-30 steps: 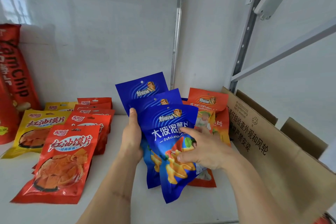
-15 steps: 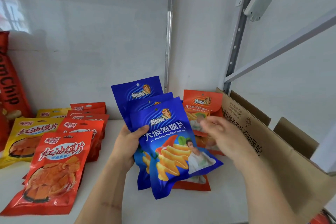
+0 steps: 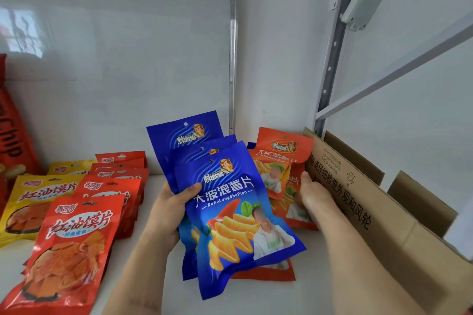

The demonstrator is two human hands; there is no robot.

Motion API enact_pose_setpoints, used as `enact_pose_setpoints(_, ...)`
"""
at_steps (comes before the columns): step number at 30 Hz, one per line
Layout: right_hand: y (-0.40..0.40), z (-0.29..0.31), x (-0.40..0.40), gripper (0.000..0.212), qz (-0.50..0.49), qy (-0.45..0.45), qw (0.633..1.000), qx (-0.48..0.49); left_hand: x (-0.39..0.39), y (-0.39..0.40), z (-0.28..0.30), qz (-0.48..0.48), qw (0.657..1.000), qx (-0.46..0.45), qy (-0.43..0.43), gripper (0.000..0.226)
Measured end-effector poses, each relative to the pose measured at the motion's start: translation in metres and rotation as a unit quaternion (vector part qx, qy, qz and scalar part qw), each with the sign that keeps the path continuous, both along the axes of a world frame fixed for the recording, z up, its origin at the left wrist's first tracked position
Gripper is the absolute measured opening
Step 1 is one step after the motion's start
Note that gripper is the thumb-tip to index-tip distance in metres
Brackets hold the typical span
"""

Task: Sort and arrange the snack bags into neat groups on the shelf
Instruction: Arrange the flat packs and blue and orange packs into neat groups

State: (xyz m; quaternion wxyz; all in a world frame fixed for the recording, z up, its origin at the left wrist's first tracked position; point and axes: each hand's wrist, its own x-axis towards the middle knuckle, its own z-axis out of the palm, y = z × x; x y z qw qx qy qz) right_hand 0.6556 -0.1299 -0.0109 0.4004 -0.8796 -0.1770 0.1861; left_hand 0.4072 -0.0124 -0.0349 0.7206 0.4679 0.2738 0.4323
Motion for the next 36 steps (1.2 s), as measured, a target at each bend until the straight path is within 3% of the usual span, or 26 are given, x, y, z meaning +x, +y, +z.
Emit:
enact_pose_setpoints(5, 0.003, 0.006, 0.005, 0.058, -0.006, 0.028, 1.0, 0.011, -0.002, 0.003, 0.0, 0.0, 1.0, -0.003, -0.004, 0.035)
enact_pose_setpoints(13, 0.001, 0.002, 0.017, 0.07, 0.012, 0.121, 0.991, 0.053, -0.002, 0.003, -0.001, 0.012, 1.0, -0.006, -0.003, 0.034)
enact_pose_setpoints(16, -0.004, 0.008, 0.017, 0.064, 0.008, 0.132, 0.988, 0.082, -0.002, 0.004, -0.001, 0.012, 1.0, -0.007, -0.003, 0.034)
enact_pose_setpoints(18, -0.008, 0.023, 0.011, 0.06, 0.016, 0.09, 0.992, 0.085, -0.001, 0.003, -0.001, 0.015, 1.0, -0.004, -0.002, 0.032)
enact_pose_setpoints(20, -0.014, 0.041, 0.005, 0.049, 0.042, -0.024, 0.997, 0.058, 0.0, 0.002, -0.001, 0.019, 1.0, 0.0, 0.001, 0.029)
enact_pose_setpoints(22, -0.023, 0.061, -0.001, 0.038, 0.068, -0.152, 0.986, 0.014, 0.001, 0.002, -0.001, 0.026, 1.0, 0.005, 0.004, 0.028)
enact_pose_setpoints(25, -0.034, 0.085, -0.004, 0.029, 0.065, -0.253, 0.965, -0.005, 0.0, 0.002, -0.001, 0.034, 0.999, 0.01, 0.001, 0.029)
enact_pose_setpoints(27, -0.041, 0.095, -0.007, 0.024, 0.056, -0.286, 0.957, 0.003, 0.0, 0.002, -0.001, 0.036, 0.999, 0.008, -0.003, 0.028)
enact_pose_setpoints(31, -0.05, 0.106, -0.013, 0.04, 0.012, -0.29, 0.948, 0.13, 0.0, 0.003, -0.002, 0.041, 0.999, 0.007, -0.008, 0.027)
enact_pose_setpoints(36, -0.06, 0.116, -0.025, 0.033, 0.009, -0.334, 0.919, 0.207, -0.005, 0.011, -0.004, 0.067, 0.997, -0.004, -0.025, 0.03)
